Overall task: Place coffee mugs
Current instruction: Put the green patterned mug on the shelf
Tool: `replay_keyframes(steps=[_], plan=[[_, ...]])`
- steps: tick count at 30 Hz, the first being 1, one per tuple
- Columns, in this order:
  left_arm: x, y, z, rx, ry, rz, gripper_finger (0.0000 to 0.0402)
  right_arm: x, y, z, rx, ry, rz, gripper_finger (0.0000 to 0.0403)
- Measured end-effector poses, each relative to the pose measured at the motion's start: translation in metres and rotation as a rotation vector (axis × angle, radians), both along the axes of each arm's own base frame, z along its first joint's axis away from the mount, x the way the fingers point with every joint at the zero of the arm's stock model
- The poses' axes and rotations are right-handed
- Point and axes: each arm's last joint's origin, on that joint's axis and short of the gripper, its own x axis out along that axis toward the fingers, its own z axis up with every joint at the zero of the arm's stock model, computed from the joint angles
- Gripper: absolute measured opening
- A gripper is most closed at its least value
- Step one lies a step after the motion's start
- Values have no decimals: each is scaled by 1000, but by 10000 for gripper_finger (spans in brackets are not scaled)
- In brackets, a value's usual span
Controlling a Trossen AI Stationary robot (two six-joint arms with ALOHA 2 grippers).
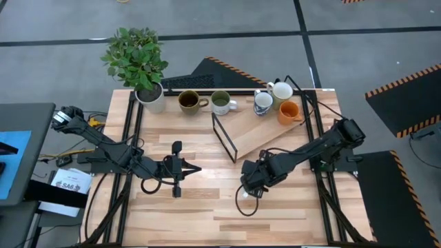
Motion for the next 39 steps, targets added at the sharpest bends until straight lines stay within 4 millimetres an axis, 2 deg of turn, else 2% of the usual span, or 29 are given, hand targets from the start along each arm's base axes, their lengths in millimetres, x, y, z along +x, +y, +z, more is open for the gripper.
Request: replay_keyframes(steps=[5,8,11,14,15,20,26,29,33,36,39], plan=[[0,0,0,0,0,0,0,2,-4,-6,-11,35,4,176],[0,0,0,0,0,0,0,2,-3,-5,6,31,8,162],[0,0,0,0,0,0,0,2,-3,-5,11,33,7,117],[0,0,0,0,0,0,0,2,-3,-3,25,35,5,43],[0,0,0,0,0,0,0,2,-3,-1,37,28,6,37],[0,0,0,0,1,-2,0,-8,-14,7,51,78,-14,39],[0,0,-1,3,8,-3,0,-35,-31,41,37,73,-97,39],[0,0,-1,3,8,-2,0,-52,-45,61,22,32,-176,39],[0,0,-1,2,7,-2,0,-73,-74,83,-52,-54,-347,39],[0,0,0,1,4,-2,0,-89,-101,92,-119,-132,-480,39],[0,0,0,1,4,-2,0,-101,-127,92,-130,-186,-584,39]])
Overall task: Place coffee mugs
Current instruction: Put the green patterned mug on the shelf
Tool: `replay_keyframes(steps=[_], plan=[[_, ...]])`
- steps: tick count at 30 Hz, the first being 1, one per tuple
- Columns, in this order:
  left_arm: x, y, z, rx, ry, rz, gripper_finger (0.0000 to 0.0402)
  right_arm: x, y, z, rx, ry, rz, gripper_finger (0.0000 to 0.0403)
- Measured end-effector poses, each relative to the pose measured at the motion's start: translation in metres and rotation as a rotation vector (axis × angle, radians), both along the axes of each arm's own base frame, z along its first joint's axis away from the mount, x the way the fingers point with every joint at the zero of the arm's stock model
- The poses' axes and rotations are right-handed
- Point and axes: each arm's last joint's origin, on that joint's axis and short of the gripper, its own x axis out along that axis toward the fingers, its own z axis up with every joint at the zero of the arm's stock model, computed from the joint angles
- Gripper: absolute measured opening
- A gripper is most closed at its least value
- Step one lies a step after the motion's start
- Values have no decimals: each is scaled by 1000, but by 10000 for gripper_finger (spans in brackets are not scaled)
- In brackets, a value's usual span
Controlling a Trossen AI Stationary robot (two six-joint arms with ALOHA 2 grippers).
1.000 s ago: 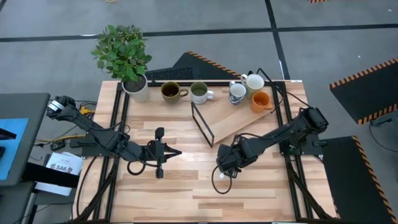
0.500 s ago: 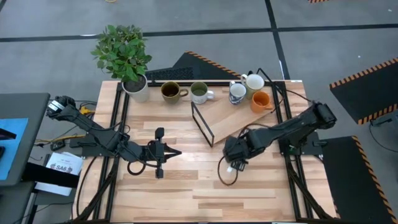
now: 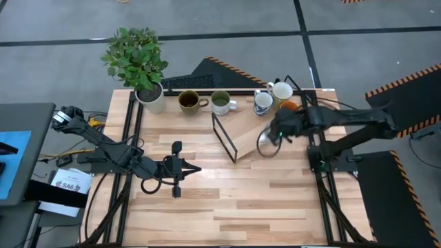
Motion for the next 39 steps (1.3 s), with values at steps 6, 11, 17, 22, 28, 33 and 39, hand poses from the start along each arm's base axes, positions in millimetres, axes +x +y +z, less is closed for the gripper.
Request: replay_keyframes(steps=[6,11,17,22,28,33,39], plan=[[0,0,0,17,1,-2,0,-15,-38,-17,3,-53,-82,39],[0,0,0,17,-1,-1,0,-14,-56,-33,32,-55,-103,39],[0,0,0,17,0,-1,0,-13,-71,-47,58,12,-143,39],[0,0,0,18,2,-1,0,-11,-77,-50,64,17,-147,39],[0,0,0,16,2,-6,0,-12,-80,-51,73,15,-162,67],[0,0,0,16,2,-6,0,-12,-80,-50,61,12,-168,118],[0,0,0,16,2,-5,0,-10,-82,-49,47,-10,-162,130]])
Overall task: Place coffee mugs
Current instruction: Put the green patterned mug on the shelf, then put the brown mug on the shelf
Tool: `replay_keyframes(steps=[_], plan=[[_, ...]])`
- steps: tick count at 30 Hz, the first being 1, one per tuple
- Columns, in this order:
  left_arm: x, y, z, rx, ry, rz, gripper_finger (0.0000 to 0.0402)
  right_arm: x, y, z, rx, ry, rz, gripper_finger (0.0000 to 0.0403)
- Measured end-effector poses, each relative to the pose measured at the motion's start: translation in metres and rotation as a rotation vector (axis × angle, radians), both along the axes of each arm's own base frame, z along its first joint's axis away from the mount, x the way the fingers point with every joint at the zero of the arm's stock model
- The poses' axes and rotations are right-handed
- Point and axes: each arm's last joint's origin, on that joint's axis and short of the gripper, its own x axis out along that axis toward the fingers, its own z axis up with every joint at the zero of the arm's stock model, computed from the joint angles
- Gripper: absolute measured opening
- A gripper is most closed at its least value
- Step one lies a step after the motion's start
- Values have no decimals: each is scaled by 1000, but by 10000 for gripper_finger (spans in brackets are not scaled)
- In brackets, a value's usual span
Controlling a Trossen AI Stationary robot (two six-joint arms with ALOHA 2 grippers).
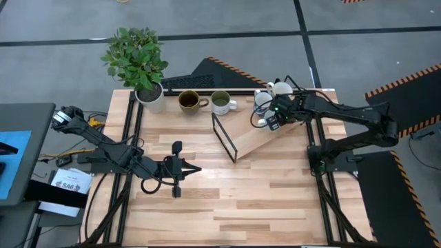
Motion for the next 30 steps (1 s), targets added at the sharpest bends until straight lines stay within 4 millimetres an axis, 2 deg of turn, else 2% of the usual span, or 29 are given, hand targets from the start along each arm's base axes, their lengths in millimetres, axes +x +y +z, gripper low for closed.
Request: replay_keyframes(steps=[7,11,18,20,23,27,30], plan=[[0,0,0,9,1,-1,0,-5,-4,3,-15,9,12,127],[0,0,0,10,1,-1,0,-8,-5,12,-35,-16,21,127],[0,0,-1,14,6,4,0,-15,1,51,-149,-153,30,127],[0,0,-1,16,9,4,0,-16,8,61,-206,-229,48,127],[0,0,-1,16,9,3,0,-11,25,64,-286,-361,150,127],[0,0,-1,17,11,4,0,5,52,59,-394,-569,349,127],[0,0,-1,18,10,5,0,17,77,49,-473,-717,517,127]])
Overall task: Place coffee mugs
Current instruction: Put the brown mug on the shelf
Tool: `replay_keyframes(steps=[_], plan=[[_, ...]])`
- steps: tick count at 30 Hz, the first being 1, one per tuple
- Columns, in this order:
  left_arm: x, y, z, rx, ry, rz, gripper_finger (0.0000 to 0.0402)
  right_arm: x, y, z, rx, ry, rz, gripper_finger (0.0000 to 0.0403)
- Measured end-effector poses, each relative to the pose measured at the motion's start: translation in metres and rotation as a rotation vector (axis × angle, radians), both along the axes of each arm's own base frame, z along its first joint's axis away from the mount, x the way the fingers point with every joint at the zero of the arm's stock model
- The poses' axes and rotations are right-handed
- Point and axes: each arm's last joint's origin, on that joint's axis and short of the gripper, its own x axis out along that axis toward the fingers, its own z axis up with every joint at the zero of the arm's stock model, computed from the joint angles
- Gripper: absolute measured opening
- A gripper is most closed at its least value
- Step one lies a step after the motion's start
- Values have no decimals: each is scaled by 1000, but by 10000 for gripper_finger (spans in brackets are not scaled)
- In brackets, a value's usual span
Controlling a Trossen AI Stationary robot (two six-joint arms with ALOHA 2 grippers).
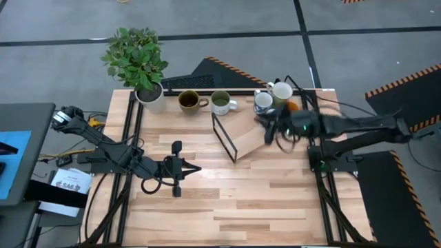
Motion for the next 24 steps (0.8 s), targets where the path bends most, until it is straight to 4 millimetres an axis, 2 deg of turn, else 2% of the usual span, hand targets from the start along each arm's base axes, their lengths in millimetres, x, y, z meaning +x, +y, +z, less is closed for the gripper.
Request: replay_keyframes(steps=[4,7,15,19,21,24], plan=[[0,1,0,6,-1,21,0,10,30,-23,-101,-127,162,127],[0,1,0,12,-1,37,0,13,45,-38,-161,-157,235,127],[3,9,0,65,0,96,0,16,52,-46,-189,-136,270,127],[12,38,5,137,-6,298,0,13,49,-41,-188,-159,259,128],[17,61,8,128,29,404,0,12,49,-39,-188,-167,256,128],[20,100,-1,90,143,472,10,11,50,-39,-188,-166,261,128]])
